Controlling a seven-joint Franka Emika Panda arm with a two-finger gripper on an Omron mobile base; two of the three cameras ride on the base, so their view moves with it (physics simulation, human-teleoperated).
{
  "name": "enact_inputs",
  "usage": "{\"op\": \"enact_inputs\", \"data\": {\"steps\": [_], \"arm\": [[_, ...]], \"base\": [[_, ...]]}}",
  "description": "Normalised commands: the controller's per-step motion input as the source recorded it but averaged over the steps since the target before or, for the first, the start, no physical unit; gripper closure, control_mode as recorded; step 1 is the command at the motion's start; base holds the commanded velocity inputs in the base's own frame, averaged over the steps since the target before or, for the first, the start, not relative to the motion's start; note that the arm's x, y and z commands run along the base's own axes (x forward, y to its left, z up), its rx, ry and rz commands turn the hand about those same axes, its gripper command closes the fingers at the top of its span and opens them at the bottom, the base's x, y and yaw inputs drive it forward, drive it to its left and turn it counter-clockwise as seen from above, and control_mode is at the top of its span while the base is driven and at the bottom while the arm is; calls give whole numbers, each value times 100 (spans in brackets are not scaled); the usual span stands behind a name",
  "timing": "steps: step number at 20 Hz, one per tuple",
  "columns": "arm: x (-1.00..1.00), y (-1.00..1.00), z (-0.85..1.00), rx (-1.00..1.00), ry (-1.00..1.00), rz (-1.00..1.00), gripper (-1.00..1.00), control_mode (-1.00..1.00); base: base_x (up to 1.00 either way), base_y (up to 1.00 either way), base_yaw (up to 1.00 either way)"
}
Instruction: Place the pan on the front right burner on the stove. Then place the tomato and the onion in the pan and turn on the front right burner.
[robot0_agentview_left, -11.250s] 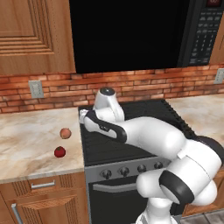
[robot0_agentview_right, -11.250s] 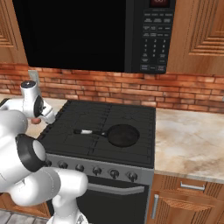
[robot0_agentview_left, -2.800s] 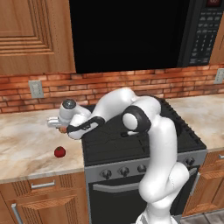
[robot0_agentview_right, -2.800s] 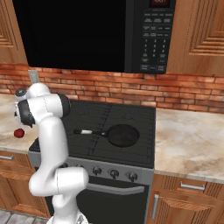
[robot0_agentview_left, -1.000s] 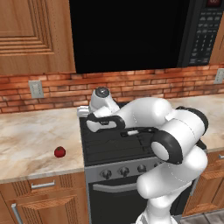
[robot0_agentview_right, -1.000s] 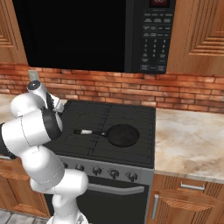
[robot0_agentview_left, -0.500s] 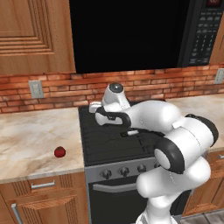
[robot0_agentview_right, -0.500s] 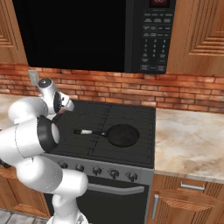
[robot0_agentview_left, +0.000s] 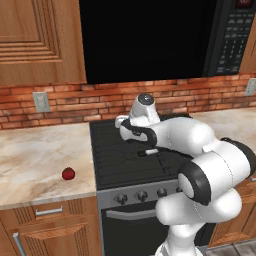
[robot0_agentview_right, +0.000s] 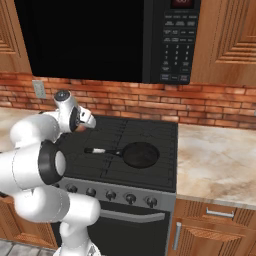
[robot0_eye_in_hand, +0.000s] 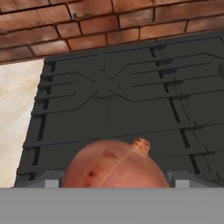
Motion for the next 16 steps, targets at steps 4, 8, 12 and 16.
{"op": "enact_inputs", "data": {"steps": [4,8,12,16], "arm": [[-7,-49,0,-4,0,-3,100,-100],[-1,-52,0,-3,0,-3,100,-100],[0,-53,0,-3,0,-2,100,-100],[0,-49,0,-2,0,-1,100,-100]], "base": [[0,0,0],[0,0,0],[0,0,0],[0,0,0]]}}
